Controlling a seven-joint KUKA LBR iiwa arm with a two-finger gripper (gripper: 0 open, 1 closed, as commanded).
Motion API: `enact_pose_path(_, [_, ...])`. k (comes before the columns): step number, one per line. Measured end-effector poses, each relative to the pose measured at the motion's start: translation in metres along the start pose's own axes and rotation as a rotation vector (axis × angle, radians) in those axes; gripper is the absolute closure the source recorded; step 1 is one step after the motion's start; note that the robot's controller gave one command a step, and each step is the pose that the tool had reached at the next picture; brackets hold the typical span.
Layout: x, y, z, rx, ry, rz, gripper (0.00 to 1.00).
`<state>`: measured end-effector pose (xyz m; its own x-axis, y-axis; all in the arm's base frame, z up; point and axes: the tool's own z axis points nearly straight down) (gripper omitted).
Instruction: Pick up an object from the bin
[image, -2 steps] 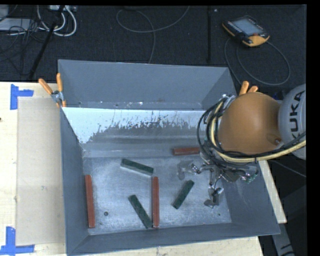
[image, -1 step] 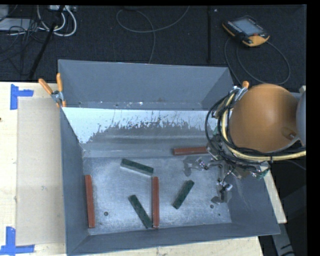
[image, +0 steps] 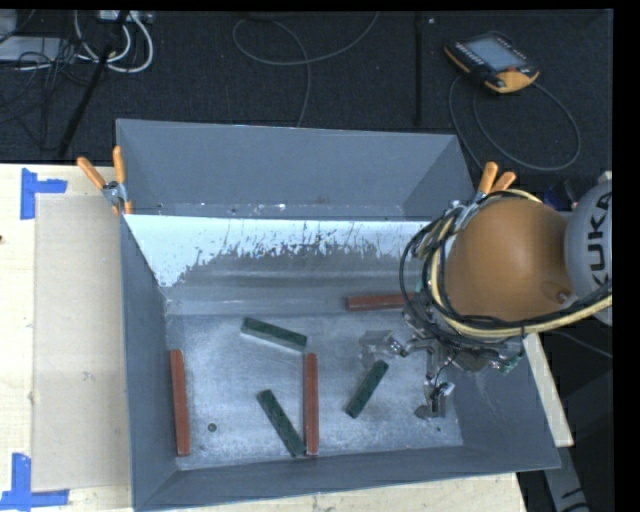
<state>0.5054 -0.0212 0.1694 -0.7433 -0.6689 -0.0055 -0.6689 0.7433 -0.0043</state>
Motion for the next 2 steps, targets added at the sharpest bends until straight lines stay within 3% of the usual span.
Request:
enact_pose_path(1, [0.02, -0.012, 0.044, -0.007, 0.006, -0.169, 0.0])
enact_pose_path(2, [-0.025, -0.02, 0.081, -0.002, 0.007, -0.344, 0.0])
